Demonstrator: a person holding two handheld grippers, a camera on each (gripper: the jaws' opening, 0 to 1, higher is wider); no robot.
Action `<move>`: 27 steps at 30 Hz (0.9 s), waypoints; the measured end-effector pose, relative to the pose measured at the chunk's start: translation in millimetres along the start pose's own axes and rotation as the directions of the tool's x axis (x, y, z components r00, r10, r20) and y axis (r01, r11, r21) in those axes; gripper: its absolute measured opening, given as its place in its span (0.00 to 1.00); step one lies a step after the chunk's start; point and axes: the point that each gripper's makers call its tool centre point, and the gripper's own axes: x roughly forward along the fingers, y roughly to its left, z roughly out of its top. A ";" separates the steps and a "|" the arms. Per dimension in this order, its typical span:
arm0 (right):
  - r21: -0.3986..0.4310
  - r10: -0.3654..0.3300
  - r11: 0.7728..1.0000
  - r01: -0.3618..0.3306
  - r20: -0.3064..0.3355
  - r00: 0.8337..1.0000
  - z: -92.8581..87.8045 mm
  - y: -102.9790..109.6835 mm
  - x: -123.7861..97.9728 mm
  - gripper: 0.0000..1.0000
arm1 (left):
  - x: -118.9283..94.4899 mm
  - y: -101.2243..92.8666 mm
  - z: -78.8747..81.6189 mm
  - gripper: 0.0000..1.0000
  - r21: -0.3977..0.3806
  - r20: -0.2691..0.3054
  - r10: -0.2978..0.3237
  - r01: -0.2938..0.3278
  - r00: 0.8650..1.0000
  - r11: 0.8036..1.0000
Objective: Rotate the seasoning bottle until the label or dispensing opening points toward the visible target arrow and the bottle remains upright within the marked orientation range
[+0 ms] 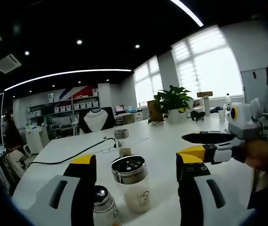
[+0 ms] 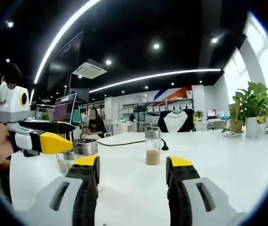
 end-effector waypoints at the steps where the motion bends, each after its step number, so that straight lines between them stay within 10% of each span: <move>1: 0.006 0.001 1.000 -0.001 -0.006 1.000 -1.8 -0.6 1.9 0.57 | 0.9 1.9 1.3 0.73 -0.002 0.004 -0.002 0.002 1.000 1.000; 27: -0.020 0.035 0.999 -0.035 -0.001 0.999 13.9 -17.1 32.2 0.57 | 1.6 73.0 28.2 0.74 -0.024 0.031 0.042 -0.041 0.999 0.999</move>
